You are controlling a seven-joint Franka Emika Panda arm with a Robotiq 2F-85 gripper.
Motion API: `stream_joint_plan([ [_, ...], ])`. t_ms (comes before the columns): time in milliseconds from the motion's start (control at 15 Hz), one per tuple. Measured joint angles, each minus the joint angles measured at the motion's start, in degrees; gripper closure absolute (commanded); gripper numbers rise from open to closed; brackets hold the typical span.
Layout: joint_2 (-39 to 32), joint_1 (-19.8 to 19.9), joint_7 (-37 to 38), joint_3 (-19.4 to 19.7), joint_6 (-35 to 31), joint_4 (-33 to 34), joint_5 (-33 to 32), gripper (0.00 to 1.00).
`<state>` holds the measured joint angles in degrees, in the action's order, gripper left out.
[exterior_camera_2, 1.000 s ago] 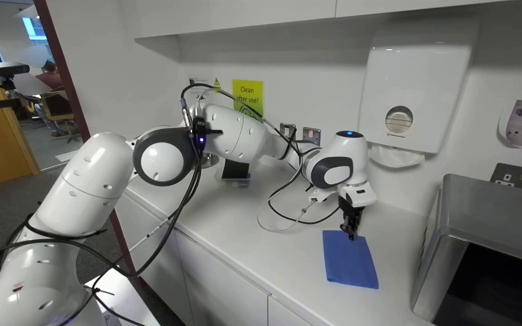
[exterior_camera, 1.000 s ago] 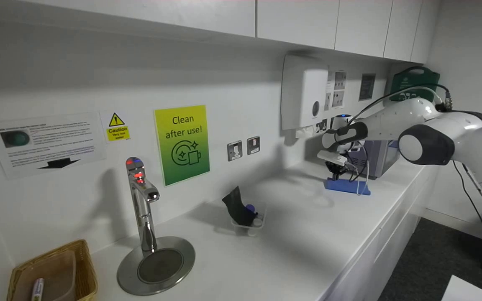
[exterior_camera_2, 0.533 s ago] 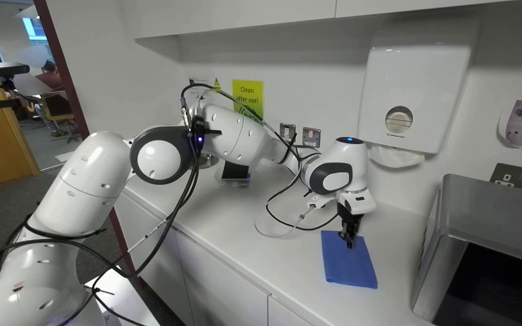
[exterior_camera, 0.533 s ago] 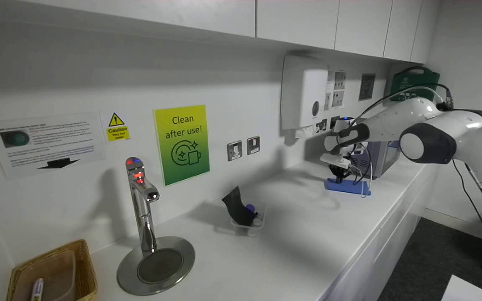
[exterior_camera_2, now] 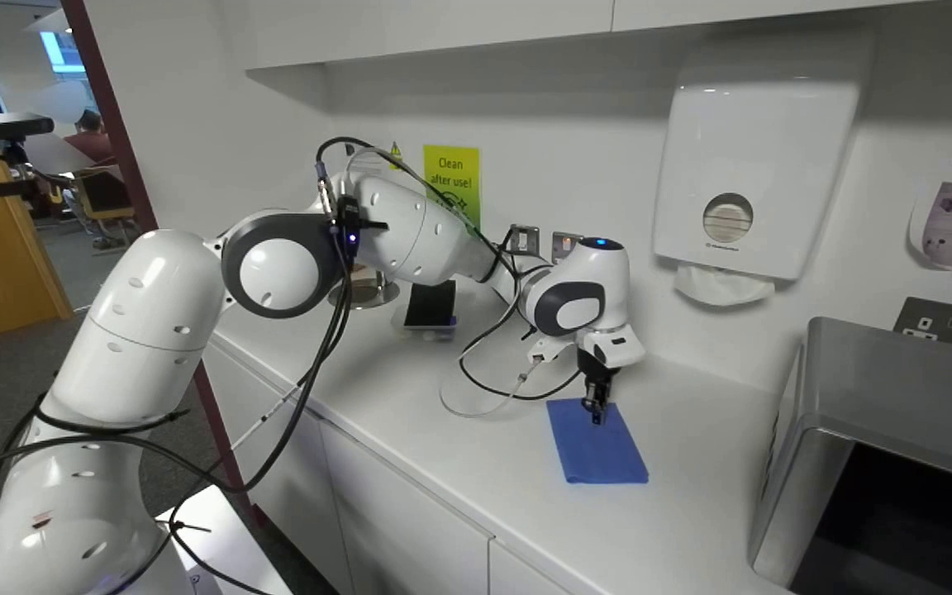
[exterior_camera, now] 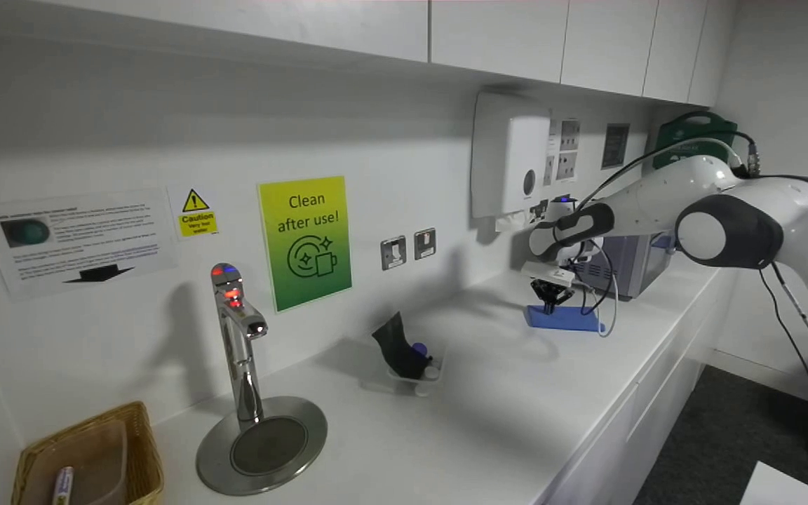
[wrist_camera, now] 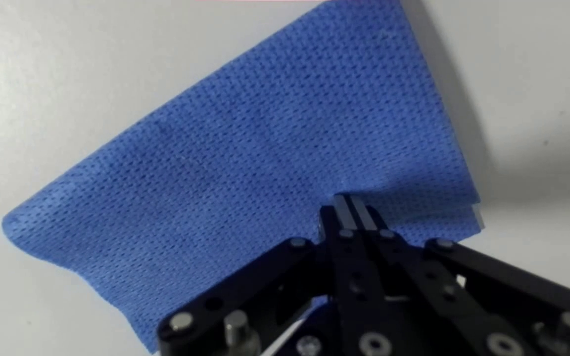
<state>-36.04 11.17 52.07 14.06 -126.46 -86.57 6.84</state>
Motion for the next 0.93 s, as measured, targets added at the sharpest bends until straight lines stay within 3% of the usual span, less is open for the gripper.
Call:
stream_joint_plan([
  [933,2.4,-7.3,-0.5,-1.7,0.0,-3.0,-1.6,1.0],
])
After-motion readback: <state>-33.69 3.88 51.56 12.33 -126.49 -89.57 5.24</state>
